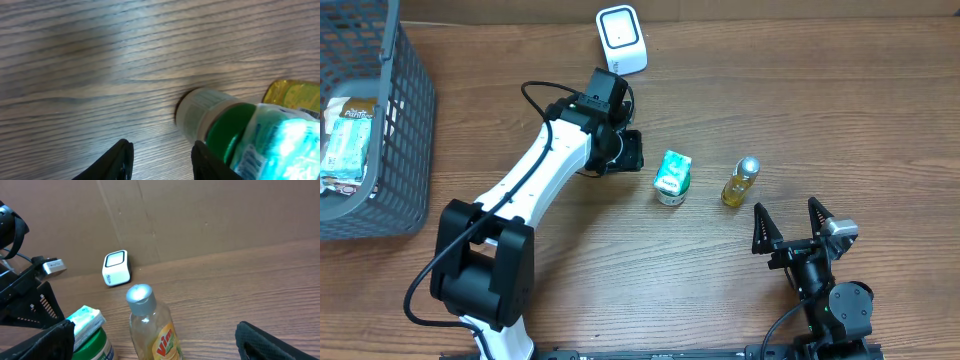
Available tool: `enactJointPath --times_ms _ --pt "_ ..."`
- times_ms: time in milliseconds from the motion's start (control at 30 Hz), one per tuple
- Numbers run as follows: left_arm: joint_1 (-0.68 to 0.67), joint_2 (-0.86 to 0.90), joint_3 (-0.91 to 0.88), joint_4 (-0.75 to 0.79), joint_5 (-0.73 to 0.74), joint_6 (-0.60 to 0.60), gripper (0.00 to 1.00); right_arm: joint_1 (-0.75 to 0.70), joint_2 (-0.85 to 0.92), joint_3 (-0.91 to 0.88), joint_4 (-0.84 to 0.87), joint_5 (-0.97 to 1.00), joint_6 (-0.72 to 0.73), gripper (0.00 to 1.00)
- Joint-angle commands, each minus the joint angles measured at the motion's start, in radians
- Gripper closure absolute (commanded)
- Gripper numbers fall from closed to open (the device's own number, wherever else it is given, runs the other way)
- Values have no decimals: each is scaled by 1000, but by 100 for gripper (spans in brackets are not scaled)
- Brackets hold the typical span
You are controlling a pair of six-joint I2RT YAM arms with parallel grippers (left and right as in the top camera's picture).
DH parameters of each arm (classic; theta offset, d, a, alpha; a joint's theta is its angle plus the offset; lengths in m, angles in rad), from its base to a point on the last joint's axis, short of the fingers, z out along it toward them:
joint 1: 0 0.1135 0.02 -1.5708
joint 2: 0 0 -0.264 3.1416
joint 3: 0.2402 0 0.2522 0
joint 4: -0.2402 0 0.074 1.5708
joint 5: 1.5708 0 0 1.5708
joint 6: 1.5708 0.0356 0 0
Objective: Scan the item barcode
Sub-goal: 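Hold the wipes pack near the scanner beside the jar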
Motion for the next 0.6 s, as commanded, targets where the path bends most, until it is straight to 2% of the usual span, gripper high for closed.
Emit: enactJointPath --times_ms 0,567 --pt "-21 -6 19 5 -13 26 58 -1 -10 -10 6 5 0 0" --pt "-44 -6 19 -84 24 27 59 -1 -10 -10 6 5 0 0"
